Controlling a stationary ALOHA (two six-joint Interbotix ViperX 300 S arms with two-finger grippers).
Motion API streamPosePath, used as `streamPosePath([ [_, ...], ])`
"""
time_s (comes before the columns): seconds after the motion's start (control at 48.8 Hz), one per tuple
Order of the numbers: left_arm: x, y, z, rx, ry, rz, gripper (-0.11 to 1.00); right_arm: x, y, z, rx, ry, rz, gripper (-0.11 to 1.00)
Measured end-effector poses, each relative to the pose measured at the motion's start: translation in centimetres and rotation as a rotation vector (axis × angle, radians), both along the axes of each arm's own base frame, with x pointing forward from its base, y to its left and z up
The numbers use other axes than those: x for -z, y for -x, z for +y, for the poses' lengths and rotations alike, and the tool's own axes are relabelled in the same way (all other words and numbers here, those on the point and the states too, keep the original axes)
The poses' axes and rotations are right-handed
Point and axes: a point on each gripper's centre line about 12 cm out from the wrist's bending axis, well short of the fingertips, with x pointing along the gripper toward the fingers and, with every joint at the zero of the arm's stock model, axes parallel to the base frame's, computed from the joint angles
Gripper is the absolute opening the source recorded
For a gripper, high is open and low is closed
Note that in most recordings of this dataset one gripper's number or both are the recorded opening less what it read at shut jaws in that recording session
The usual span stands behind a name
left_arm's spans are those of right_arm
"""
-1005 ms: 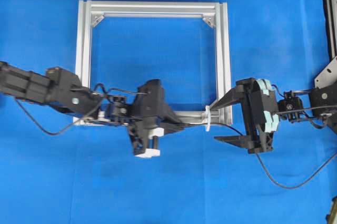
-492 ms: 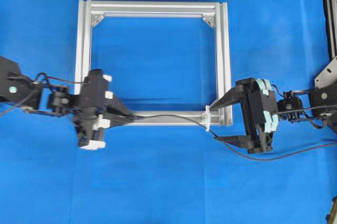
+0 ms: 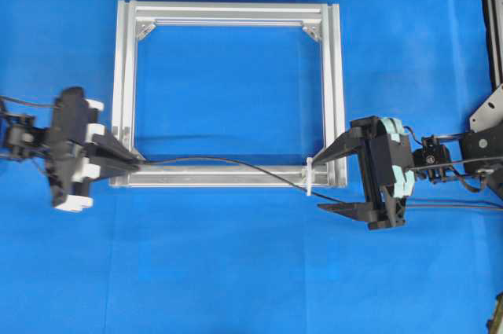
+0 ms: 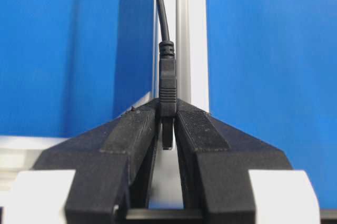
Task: Insert the wire through the string loop located on the right side.
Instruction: 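Draw the cable further left through the loop with the left gripper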
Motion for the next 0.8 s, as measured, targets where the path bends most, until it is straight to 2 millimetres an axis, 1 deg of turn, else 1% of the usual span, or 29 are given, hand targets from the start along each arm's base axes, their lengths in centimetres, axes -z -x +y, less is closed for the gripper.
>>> streamPosePath([
  [0.144, -0.6, 2.2, -0.6, 0.039, 0.01, -0.03, 0.08, 0.0, 0.0, 0.0, 0.0, 0.0, 0.0, 0.93],
  [0.205, -0.8, 2.5, -1.0, 0.06, 0.011, -0.037, 0.08, 0.0, 0.0, 0.0, -0.002, 0.0, 0.0, 0.93],
  [0.328, -0.7, 2.6, -1.5, 0.086, 0.007, -0.017, 0.08, 0.0, 0.0, 0.0, 0.0, 0.0, 0.0, 0.93],
  [0.492, -0.4, 1.9, -1.8, 0.093, -0.004, 0.052, 0.08, 0.0, 0.0, 0.0, 0.0, 0.0, 0.0, 0.93],
  [0.697, -0.8, 1.5, -1.9, 0.091, 0.003, 0.052, 0.08, 0.0, 0.0, 0.0, 0.0, 0.0, 0.0, 0.93],
  [0.738, -0.8, 1.5, -1.9, 0.09, 0.005, 0.049, 0.12, 0.0, 0.0, 0.0, -0.002, 0.0, 0.0, 0.93],
  [0.8, -1.0, 1.6, -1.9, 0.09, 0.007, 0.045, 0.28, 0.0, 0.0, 0.0, 0.0, 0.0, 0.0, 0.93],
])
